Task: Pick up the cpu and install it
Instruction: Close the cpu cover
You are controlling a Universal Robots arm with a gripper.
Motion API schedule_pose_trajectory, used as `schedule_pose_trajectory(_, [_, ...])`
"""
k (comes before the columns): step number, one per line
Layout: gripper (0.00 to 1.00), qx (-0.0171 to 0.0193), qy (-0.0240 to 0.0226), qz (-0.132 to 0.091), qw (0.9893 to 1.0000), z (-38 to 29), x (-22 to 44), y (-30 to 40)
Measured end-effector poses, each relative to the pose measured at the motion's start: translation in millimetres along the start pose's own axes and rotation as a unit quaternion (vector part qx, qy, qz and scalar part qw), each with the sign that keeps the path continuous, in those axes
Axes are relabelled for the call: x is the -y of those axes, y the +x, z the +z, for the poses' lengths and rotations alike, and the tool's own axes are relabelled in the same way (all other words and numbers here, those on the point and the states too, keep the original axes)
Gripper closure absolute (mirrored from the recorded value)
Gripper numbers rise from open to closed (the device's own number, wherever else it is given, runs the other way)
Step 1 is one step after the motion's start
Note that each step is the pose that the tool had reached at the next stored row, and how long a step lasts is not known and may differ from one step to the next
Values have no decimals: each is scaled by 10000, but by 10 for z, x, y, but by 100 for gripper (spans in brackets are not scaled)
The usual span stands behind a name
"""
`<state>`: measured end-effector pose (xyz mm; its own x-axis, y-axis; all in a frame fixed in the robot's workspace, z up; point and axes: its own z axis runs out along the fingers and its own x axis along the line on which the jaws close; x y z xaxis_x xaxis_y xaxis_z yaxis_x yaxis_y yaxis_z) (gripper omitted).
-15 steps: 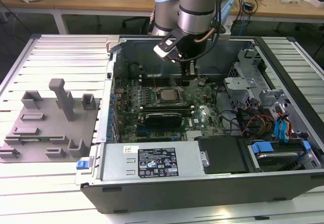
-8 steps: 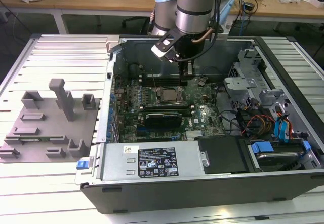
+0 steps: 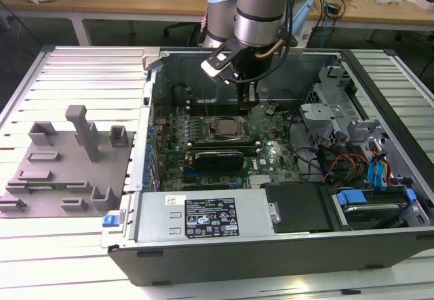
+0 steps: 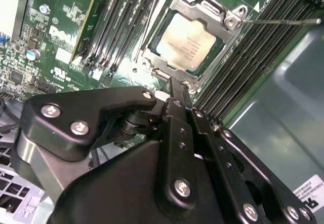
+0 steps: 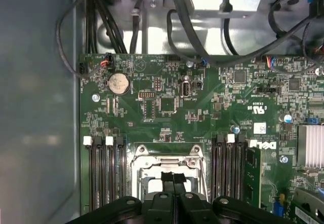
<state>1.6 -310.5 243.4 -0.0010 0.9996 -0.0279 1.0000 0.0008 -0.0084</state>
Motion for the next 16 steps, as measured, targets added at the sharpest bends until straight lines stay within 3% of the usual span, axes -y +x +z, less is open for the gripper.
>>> schedule_pose_trajectory(3, [89, -9, -14, -1, 10000, 34, 76, -6])
schedule_pose_trajectory(4, [89, -11, -34, -1, 10000, 54, 157, -6])
schedule_pose_trajectory(6, [89, -11, -47, -1, 10000, 83, 217, -7])
schedule_pose_trajectory(16, [89, -15, -54, -4, 10000, 157, 240, -23])
